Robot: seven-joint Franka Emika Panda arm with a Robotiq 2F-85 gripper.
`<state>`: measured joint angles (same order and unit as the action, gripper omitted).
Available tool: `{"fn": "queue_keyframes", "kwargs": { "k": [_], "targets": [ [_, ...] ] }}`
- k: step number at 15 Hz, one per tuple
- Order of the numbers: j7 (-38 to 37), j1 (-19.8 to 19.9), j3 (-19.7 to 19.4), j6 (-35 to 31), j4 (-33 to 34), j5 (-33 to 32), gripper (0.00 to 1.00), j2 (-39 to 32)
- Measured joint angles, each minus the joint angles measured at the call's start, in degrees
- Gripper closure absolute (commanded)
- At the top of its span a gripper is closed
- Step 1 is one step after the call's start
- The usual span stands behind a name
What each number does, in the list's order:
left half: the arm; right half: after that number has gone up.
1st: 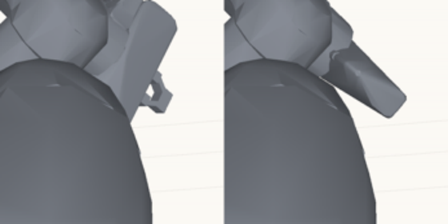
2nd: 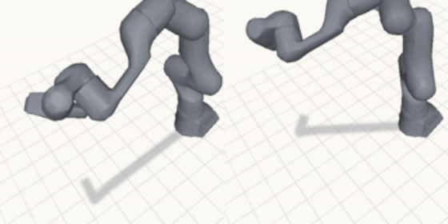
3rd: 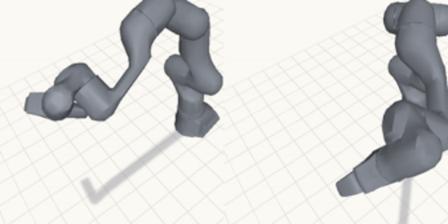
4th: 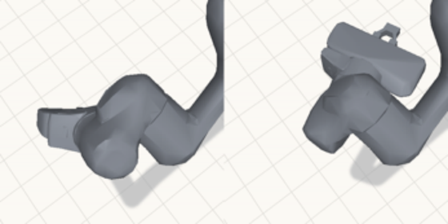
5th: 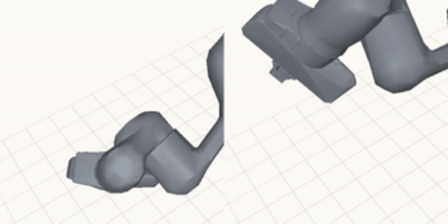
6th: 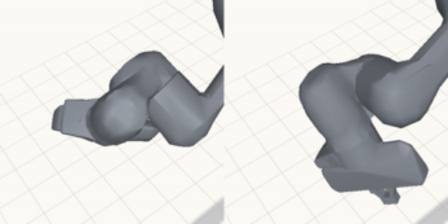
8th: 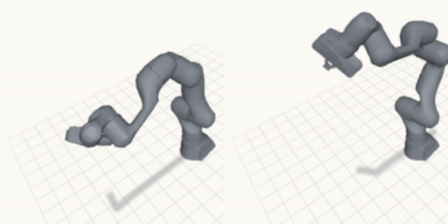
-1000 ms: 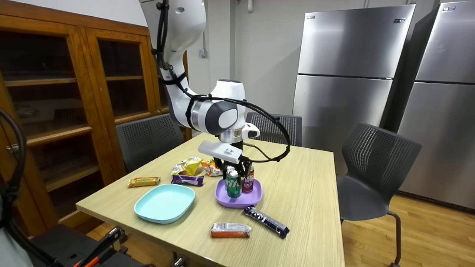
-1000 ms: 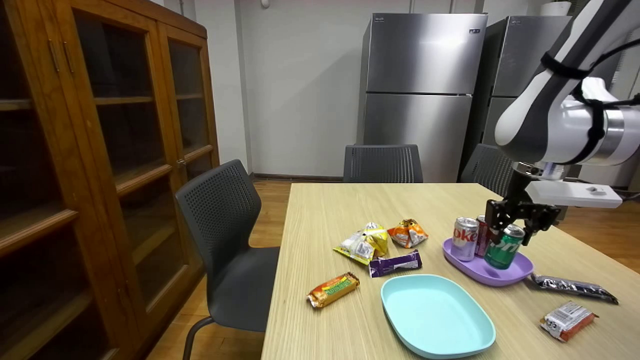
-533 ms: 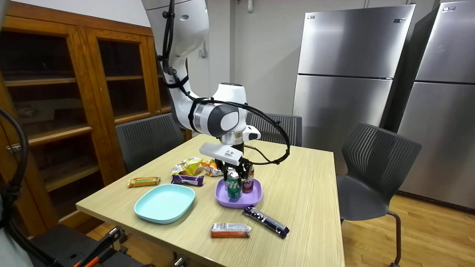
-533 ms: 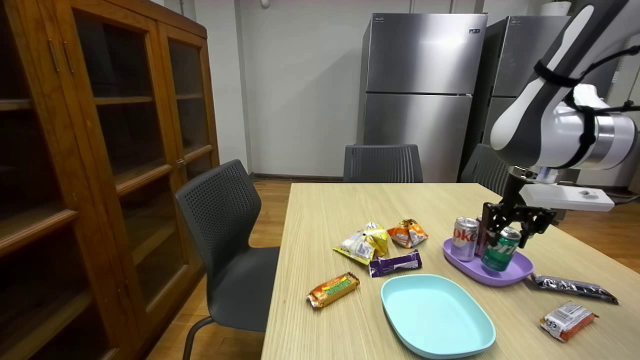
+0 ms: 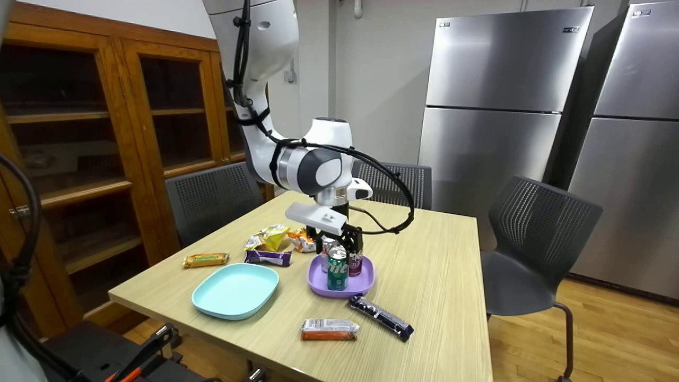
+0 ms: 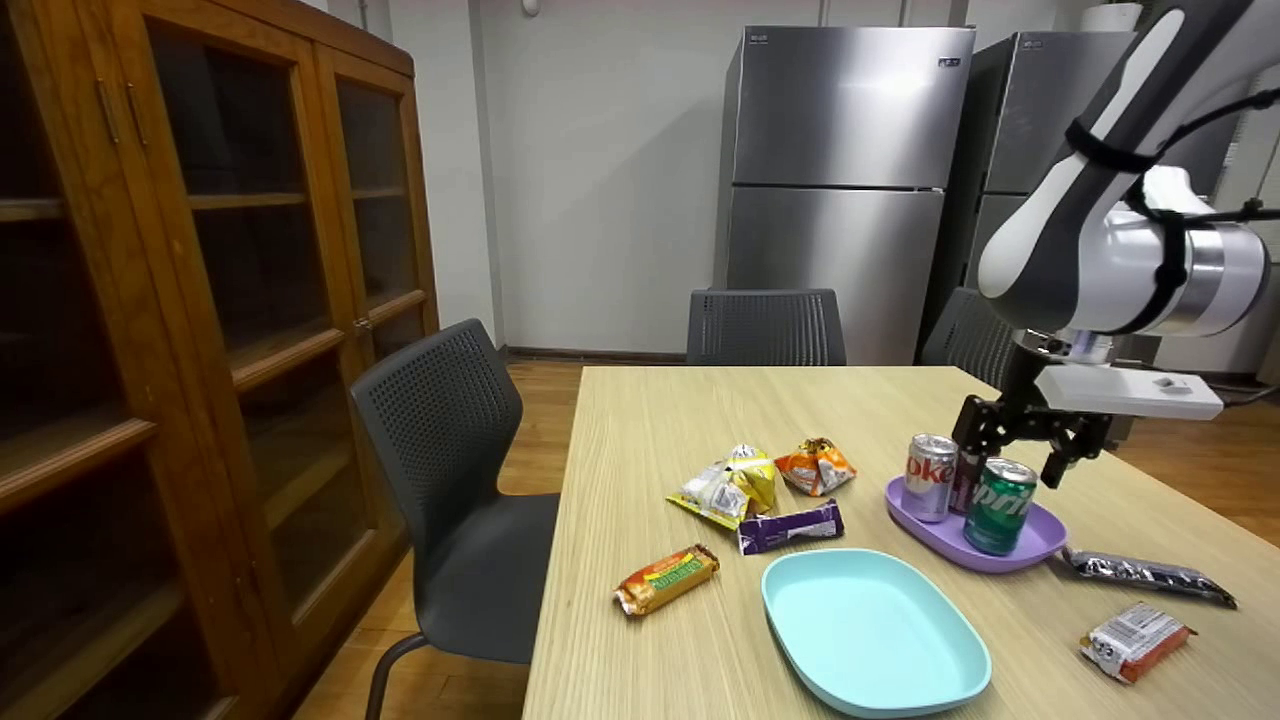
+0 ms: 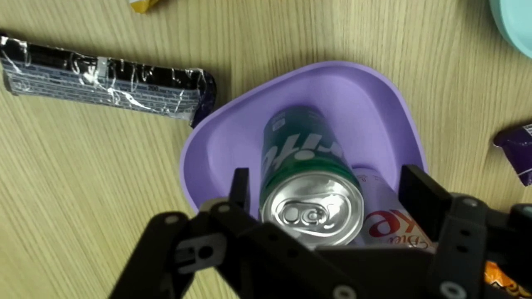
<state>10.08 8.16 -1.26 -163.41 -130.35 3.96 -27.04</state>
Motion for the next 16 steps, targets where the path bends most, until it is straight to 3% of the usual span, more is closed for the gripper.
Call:
{"fn": "queue_keyframes", "kwargs": {
  "k": [6, 16],
  "targets": [
    [0.0, 0.0, 0.8, 0.0, -1.2, 0.0, 0.0, 4.0],
    [0.3, -2.1, 1.4, 4.3, -9.3, -0.1, 0.0, 16.4]
  ]
}}
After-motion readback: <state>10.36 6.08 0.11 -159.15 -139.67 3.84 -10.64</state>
